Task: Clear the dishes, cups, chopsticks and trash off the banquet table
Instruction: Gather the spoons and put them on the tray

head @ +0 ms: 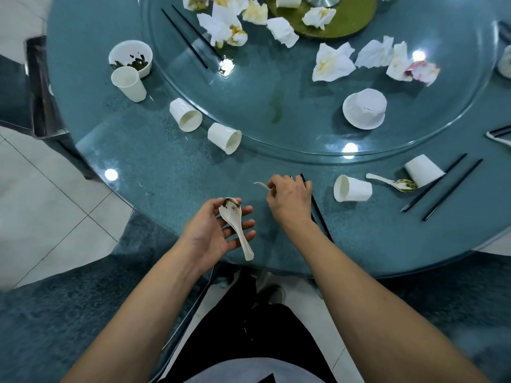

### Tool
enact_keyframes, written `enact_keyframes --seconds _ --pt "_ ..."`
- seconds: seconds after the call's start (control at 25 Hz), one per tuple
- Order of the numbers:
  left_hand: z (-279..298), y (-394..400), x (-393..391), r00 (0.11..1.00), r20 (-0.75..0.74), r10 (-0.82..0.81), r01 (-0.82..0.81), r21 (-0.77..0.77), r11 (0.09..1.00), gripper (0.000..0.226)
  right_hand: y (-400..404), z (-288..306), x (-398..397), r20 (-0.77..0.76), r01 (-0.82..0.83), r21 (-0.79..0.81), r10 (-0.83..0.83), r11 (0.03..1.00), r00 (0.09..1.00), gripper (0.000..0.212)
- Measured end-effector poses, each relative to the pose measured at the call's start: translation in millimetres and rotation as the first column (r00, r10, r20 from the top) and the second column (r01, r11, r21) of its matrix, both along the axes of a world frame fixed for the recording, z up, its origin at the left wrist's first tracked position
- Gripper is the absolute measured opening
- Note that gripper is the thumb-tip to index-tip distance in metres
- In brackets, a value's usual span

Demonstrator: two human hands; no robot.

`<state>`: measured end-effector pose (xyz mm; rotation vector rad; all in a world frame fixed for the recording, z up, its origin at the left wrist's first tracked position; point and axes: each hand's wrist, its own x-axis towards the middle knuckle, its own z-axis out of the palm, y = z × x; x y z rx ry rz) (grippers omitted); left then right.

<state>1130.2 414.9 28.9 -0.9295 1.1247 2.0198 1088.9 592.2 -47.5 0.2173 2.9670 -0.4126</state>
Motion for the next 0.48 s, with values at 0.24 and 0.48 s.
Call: enact_keyframes --seconds 0.24,0.48 --pt "9 23 -10 0.995 -0.019 -0.095 0.096 0.002 0.995 0.038 21 29 32 -0.003 0.174 -0.642 -0.23 0.746 0.973 0.013" --pt "20 53 -18 0.987 -0.04 -0.158 0.158 0.003 0.987 0.035 51 72 64 0.023 0.194 -0.856 -0.34 0.478 0.94 0.031"
